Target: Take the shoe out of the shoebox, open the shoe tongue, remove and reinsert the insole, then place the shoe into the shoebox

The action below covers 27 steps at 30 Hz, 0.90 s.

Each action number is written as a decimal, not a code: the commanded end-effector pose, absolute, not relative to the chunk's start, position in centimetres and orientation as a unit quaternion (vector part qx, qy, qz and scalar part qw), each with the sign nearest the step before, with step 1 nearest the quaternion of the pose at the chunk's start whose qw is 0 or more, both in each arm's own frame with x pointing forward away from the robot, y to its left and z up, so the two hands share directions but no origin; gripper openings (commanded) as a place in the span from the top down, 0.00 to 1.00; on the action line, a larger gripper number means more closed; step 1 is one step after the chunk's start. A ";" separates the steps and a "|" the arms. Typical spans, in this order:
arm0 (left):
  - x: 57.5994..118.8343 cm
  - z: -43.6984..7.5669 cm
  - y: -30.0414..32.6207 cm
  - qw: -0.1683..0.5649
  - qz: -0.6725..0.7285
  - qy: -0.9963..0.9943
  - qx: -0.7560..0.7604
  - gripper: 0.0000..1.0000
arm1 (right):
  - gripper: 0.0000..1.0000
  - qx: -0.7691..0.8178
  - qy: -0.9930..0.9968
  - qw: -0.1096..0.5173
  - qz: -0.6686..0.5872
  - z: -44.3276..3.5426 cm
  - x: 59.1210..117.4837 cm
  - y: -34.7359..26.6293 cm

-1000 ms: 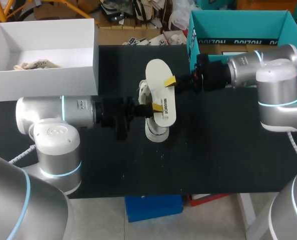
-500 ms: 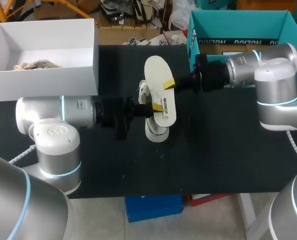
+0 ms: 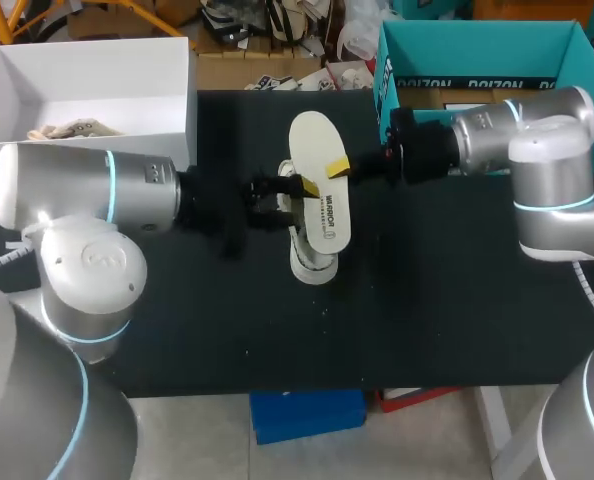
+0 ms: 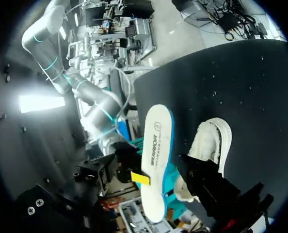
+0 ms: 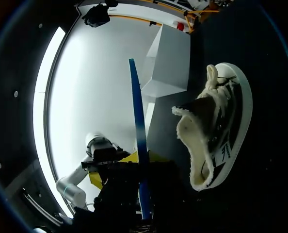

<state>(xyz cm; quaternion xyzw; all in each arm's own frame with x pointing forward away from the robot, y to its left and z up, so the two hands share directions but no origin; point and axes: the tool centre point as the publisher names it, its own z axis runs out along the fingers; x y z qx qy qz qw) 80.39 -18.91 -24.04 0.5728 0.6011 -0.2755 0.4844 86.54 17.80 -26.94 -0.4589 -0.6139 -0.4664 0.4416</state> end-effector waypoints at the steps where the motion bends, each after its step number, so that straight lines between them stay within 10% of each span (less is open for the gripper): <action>1: 79.2 -21.4 -17.7 0.322 -0.123 0.710 0.614 0.00 | 1.00 -0.459 -0.614 0.442 -0.466 -27.0 86.7 17.9; 27: 79.4 -20.1 -19.5 0.284 -0.089 0.670 0.680 0.00 | 1.00 -0.459 -0.614 0.442 -0.466 -27.0 86.7 17.9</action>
